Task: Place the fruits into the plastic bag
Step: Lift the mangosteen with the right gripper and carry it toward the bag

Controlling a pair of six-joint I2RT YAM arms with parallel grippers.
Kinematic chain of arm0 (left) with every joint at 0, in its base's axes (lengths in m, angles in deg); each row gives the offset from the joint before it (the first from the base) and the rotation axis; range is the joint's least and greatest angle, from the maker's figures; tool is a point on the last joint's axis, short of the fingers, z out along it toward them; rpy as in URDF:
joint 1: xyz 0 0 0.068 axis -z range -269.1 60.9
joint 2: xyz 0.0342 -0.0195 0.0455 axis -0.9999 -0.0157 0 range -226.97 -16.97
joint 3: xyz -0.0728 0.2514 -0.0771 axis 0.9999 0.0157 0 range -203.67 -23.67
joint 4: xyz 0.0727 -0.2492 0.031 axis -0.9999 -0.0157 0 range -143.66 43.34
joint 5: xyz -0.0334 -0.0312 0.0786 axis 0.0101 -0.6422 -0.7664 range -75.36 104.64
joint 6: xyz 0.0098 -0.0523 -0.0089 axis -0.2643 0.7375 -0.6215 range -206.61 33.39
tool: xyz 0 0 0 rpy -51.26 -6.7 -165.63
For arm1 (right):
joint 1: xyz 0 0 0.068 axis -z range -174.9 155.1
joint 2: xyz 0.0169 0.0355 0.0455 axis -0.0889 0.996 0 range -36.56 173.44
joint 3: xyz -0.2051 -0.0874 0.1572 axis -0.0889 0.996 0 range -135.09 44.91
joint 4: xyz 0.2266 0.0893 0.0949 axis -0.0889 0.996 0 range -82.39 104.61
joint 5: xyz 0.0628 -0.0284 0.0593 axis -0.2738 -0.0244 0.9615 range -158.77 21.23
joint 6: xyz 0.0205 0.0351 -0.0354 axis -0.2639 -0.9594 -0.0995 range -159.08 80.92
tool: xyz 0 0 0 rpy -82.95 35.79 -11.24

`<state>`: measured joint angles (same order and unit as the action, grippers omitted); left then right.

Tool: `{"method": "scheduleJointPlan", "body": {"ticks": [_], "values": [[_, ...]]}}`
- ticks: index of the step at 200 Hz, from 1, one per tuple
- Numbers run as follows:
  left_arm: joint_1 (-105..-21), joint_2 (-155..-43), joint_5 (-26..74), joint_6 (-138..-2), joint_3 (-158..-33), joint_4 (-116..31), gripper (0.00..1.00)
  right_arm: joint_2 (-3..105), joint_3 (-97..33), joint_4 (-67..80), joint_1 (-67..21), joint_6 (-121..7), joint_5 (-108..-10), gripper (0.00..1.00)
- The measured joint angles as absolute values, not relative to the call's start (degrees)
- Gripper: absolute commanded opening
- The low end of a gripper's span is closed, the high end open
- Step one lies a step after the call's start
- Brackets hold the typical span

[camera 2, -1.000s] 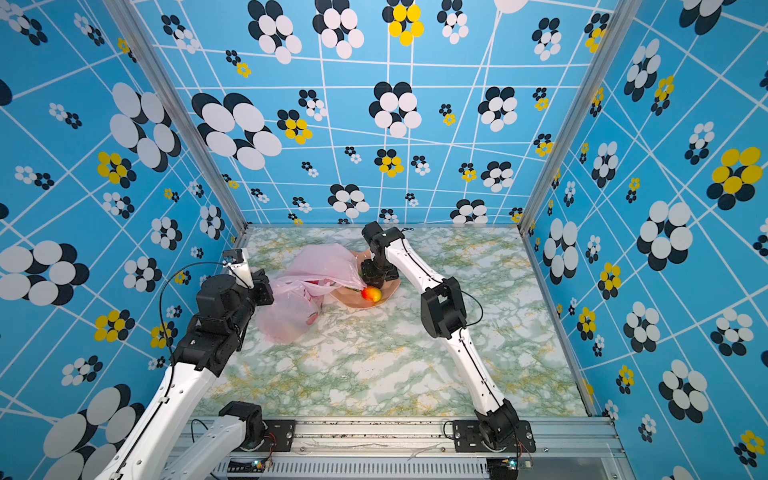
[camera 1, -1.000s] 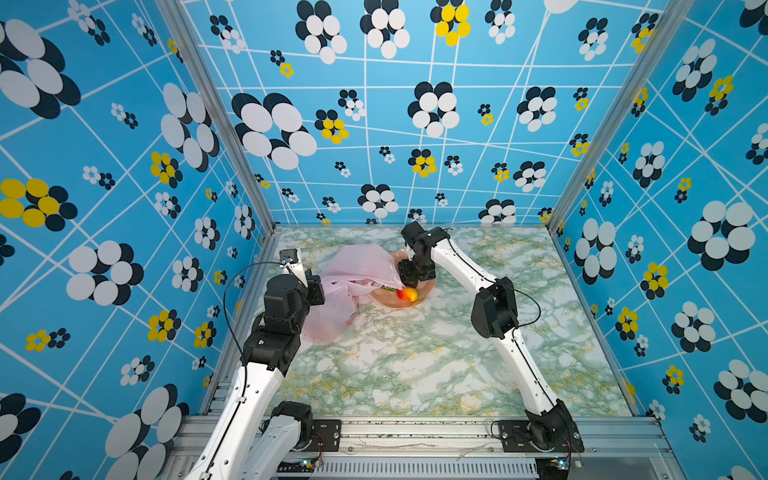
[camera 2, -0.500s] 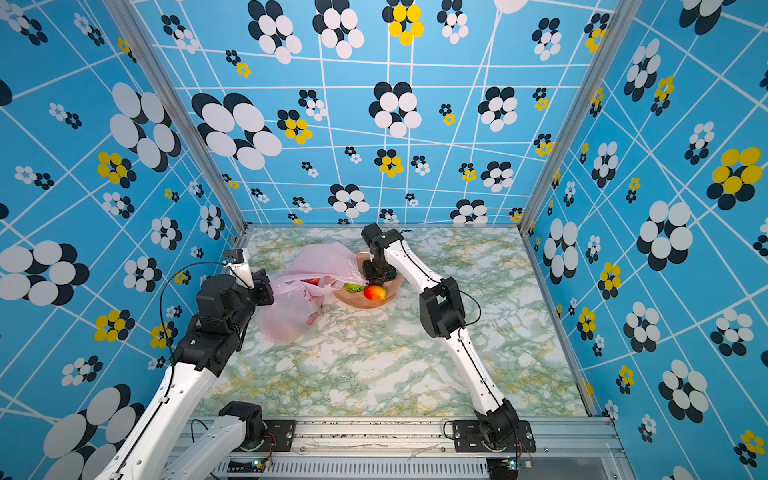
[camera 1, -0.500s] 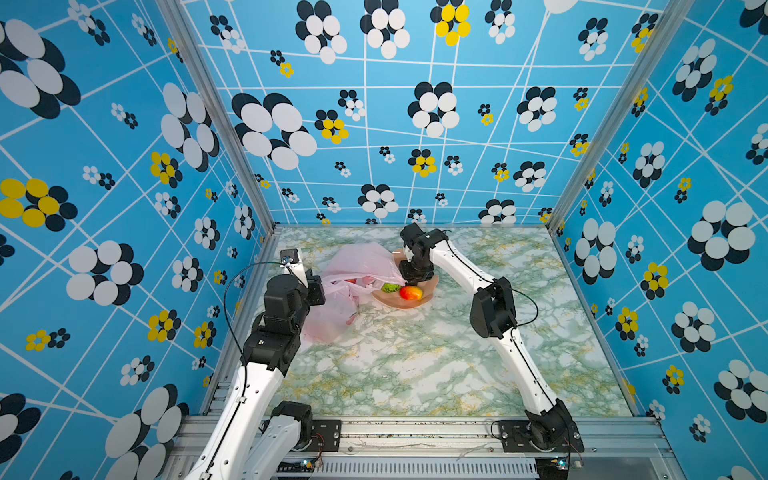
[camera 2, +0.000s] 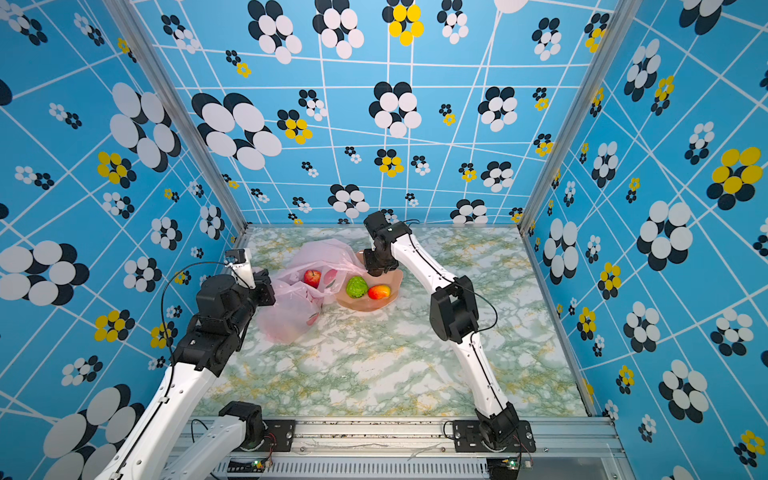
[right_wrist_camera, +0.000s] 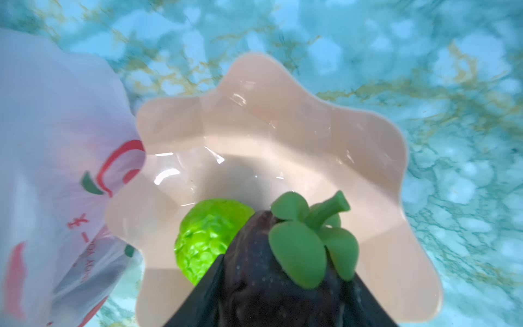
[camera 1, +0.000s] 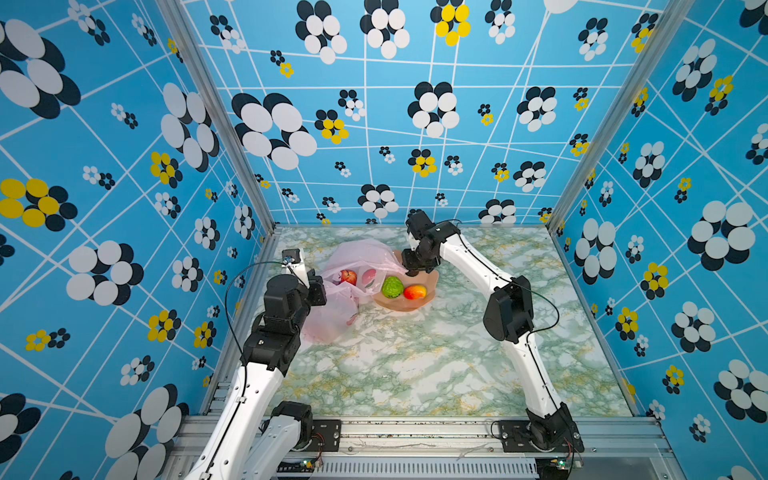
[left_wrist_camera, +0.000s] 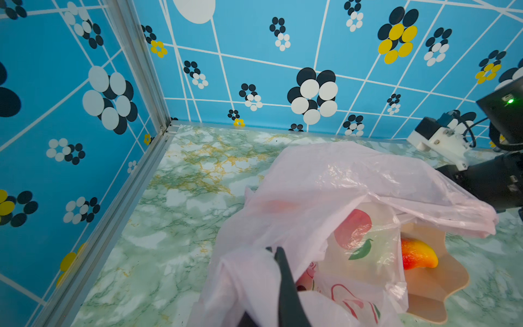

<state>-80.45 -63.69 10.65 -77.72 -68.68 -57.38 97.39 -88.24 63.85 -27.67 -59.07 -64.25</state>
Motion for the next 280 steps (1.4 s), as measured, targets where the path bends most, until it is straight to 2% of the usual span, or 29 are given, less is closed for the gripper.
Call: {"method": "scheduleJointPlan", "body": {"ticks": [74,115,164,209,280], "values": [[-79.45,-65.0,20.42,-78.58,-68.68,-56.07,0.0,84.3,-85.29,59.64,-24.92,-59.5,-64.71,0.52],[-78.75,-65.07,22.1,-78.97,-68.68,-55.85,0.0,76.43,-83.19,54.67,-24.77,-60.95,-59.38,0.51],[-78.44,-65.31,22.82,-78.97,-68.68,-55.72,0.0,64.94,-70.29,42.19,-24.77,-65.62,-50.59,0.51],[-77.63,-65.31,22.8,-78.9,-68.68,-55.61,0.0,62.38,-62.6,33.56,-24.85,-69.8,-44.28,0.5],[-74.71,-67.3,25.92,-76.35,-71.5,-61.31,0.0,62.38,-57.64,31.07,-27.19,-71.48,-39.82,0.5]]}}
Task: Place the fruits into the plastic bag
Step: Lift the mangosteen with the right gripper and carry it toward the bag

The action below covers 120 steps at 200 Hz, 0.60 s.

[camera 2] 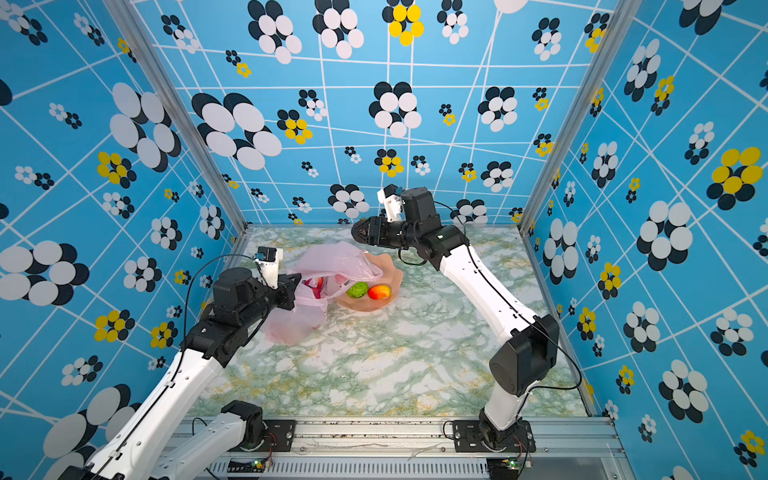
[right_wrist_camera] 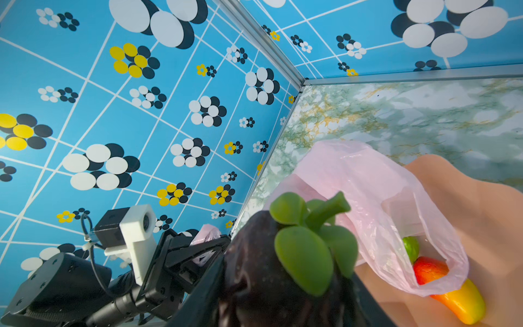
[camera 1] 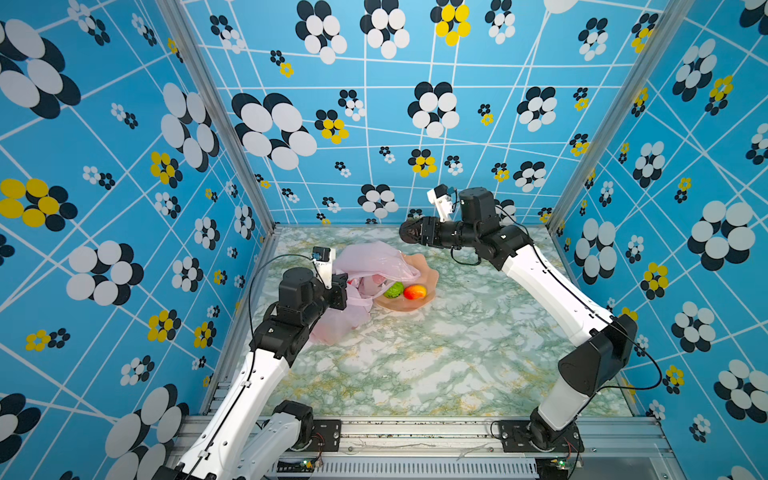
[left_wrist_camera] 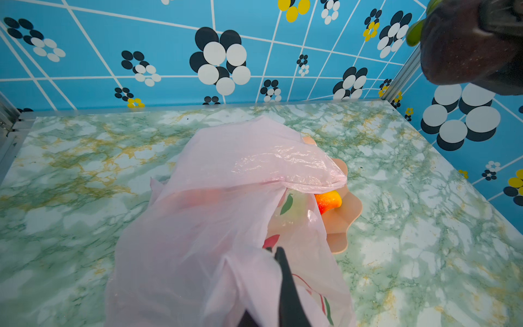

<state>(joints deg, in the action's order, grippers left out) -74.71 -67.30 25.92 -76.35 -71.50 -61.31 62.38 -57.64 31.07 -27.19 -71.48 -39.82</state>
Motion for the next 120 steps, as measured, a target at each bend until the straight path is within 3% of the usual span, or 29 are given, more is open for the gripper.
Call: {"method": "scheduleJointPlan", "body": {"ticks": [41,120], "values": [[-74.71,-59.28,26.56,-75.63,-68.29,-62.08,0.0,62.73,-57.66,31.13,-29.99,-71.2,-39.64,0.5],[-74.71,-58.75,27.08,-75.69,-67.54,-62.51,0.0,70.95,-60.17,35.22,-35.82,-68.88,-40.58,0.5]]}}
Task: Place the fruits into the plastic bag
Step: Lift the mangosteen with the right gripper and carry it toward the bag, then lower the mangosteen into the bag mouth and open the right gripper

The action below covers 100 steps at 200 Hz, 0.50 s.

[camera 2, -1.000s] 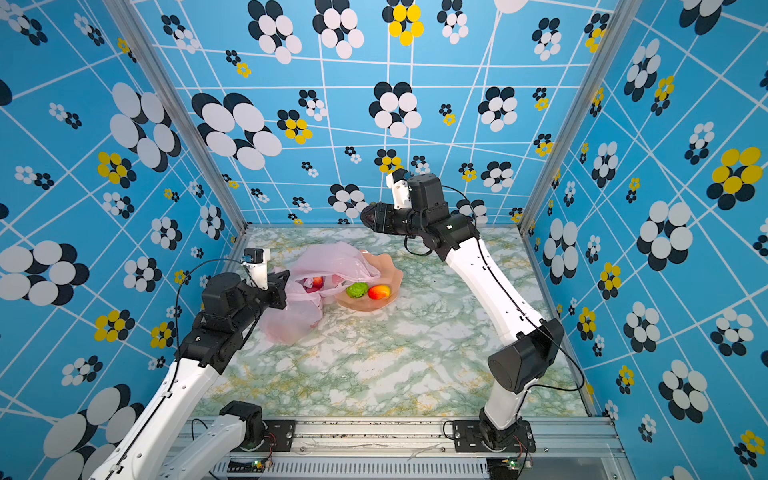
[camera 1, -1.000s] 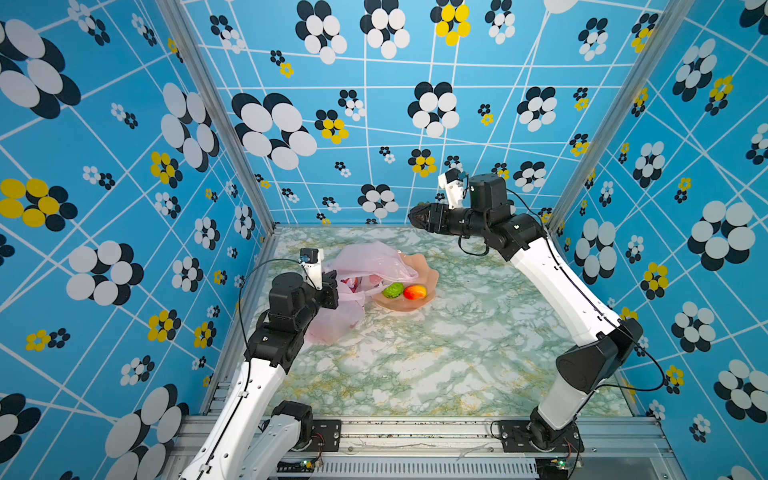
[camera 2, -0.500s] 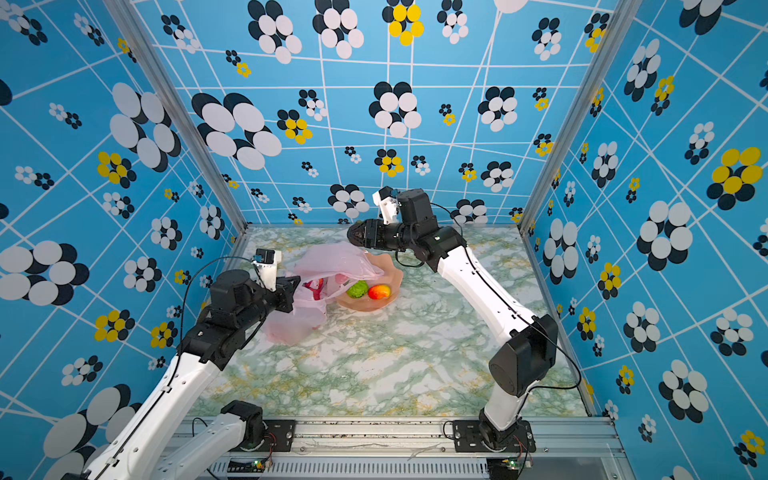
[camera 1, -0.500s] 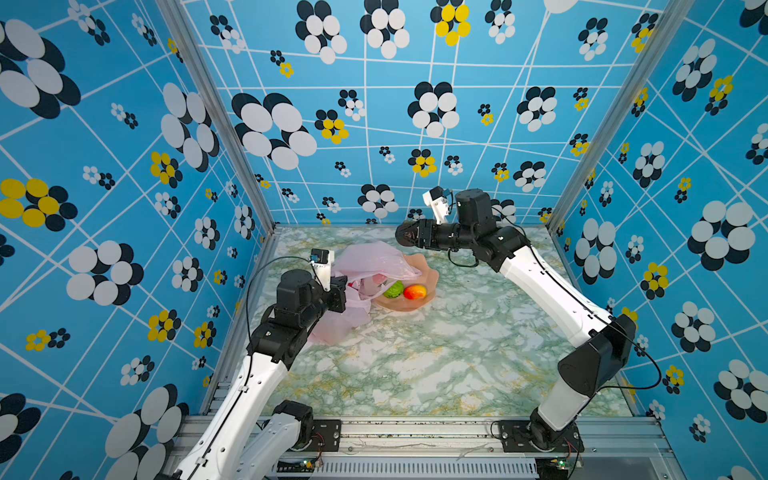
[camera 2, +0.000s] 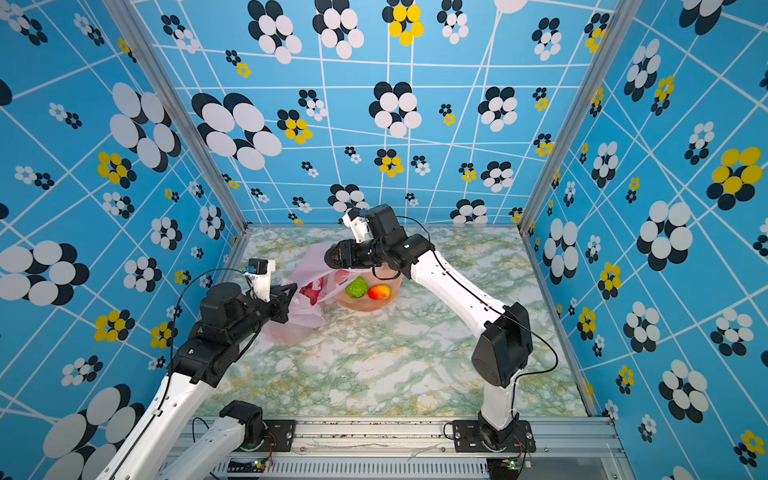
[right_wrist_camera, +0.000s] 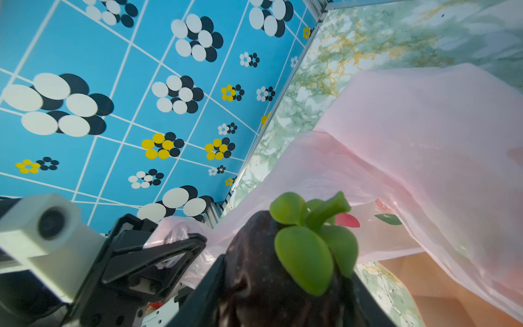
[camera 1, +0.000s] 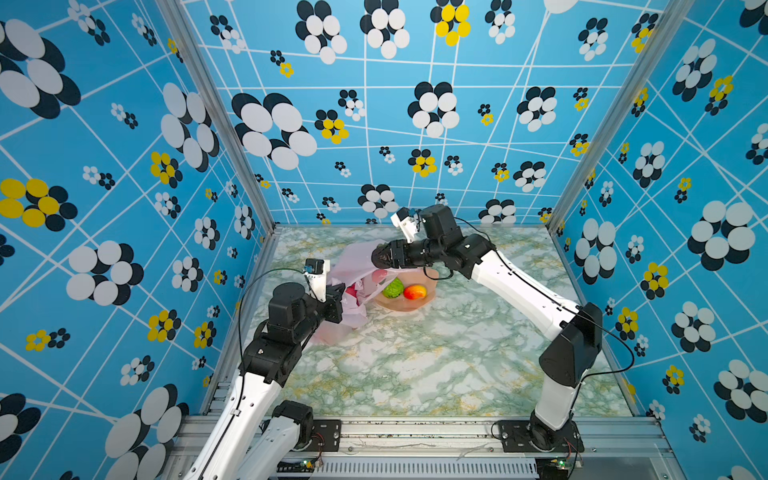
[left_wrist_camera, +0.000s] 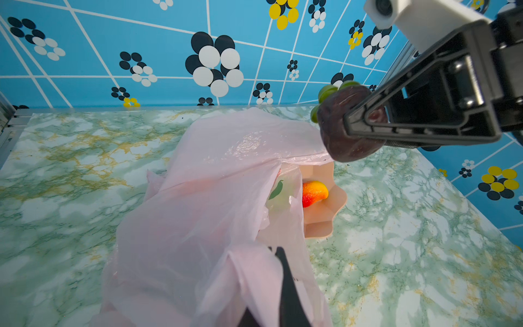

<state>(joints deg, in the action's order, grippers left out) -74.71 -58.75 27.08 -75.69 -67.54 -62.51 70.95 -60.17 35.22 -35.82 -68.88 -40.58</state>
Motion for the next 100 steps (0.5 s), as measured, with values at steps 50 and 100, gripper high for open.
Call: {"method": "scheduleJointPlan", "body": {"ticks": [50,100], "values": [[-74.71,-57.66,27.08,-75.71,-66.93,-62.6,0.0,73.5,-60.3,37.25,-37.18,-68.2,-40.98,0.5],[-74.71,-57.77,27.1,-75.71,-66.82,-62.6,0.0,77.2,-61.53,37.82,-39.82,-68.16,-39.71,0.5]]}}
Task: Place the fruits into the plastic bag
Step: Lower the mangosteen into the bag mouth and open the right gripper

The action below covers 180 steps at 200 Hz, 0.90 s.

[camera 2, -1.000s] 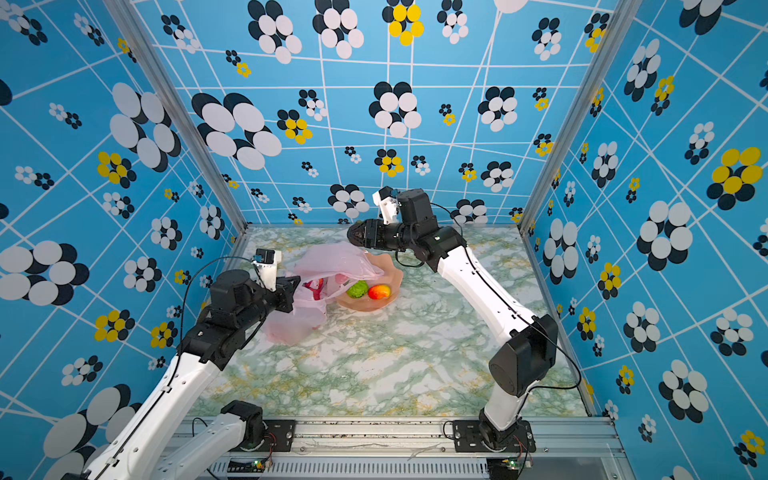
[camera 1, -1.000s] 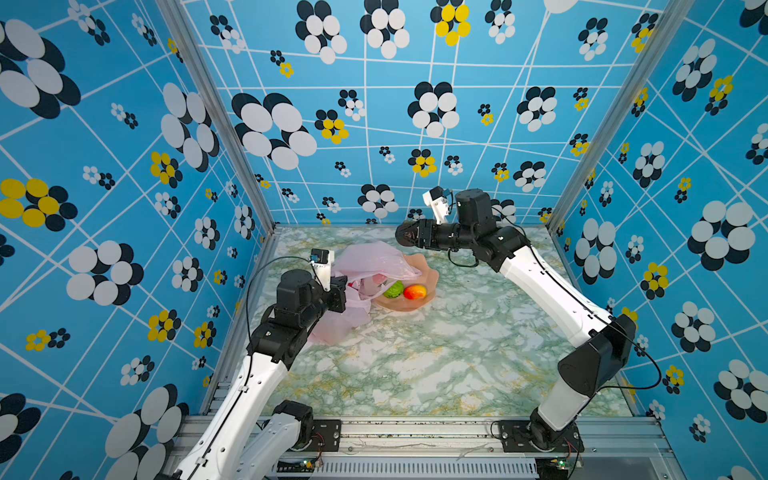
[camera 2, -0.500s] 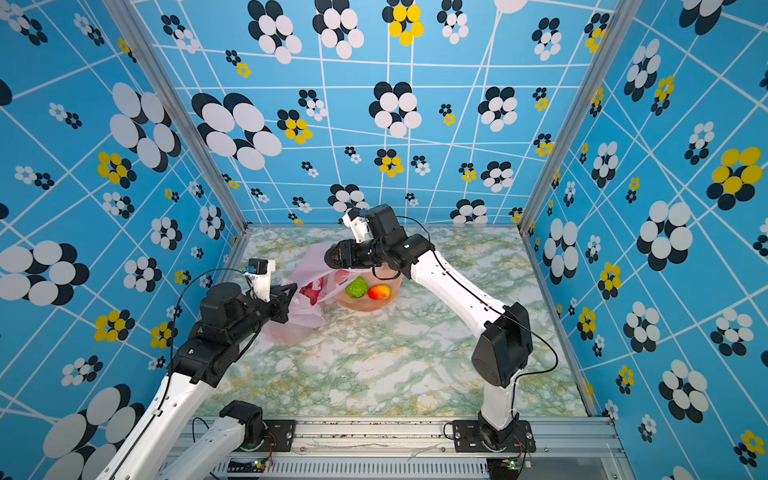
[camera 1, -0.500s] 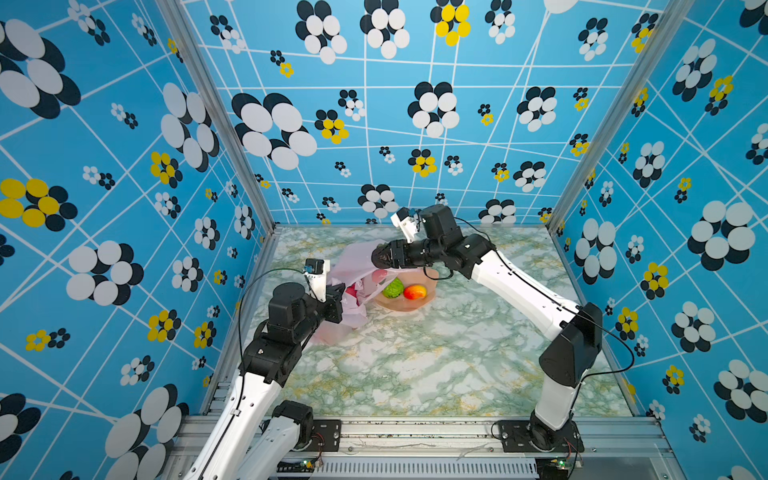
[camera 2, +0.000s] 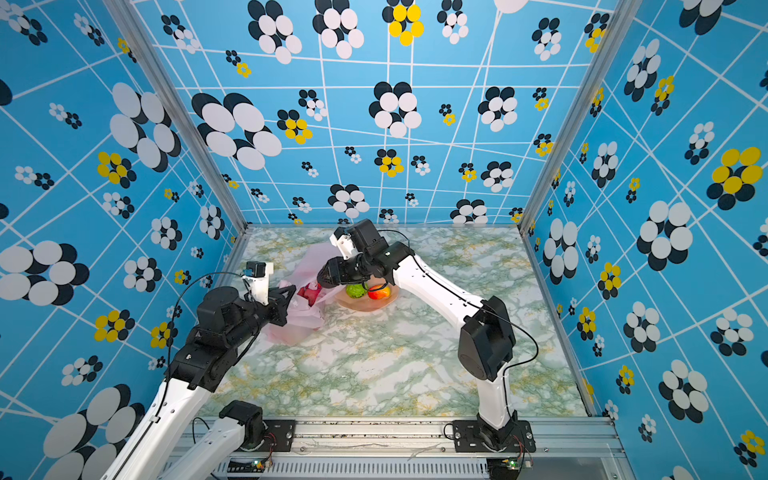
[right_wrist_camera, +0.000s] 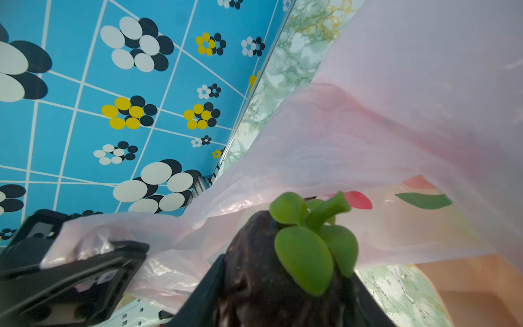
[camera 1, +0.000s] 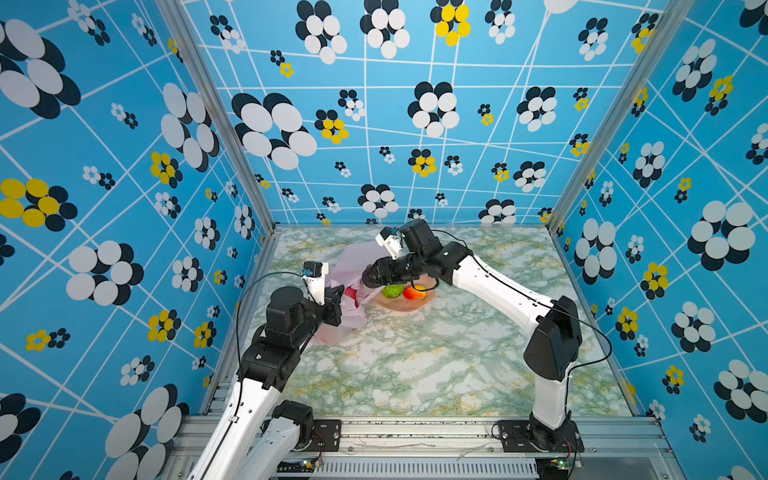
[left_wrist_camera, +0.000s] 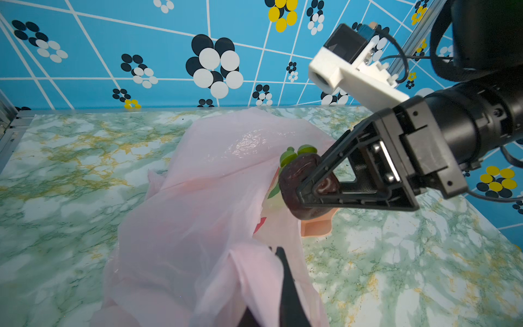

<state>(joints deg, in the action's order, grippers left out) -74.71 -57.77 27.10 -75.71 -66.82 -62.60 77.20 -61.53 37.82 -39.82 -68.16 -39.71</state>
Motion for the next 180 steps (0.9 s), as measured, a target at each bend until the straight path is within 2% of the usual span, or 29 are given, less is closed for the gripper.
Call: {"method": "scheduleJointPlan", "body": {"ticks": [116,180], "values": [[-74.77,-56.5,27.5,-75.91,-66.04,-62.54,0.0,95.27,-85.39,55.55,-45.99,-62.37,-36.63,0.52],[-74.77,-56.7,29.4,-75.91,-66.04,-62.51,0.0,100.08,-88.15,57.89,-46.64,-64.51,-33.5,0.54]]}}
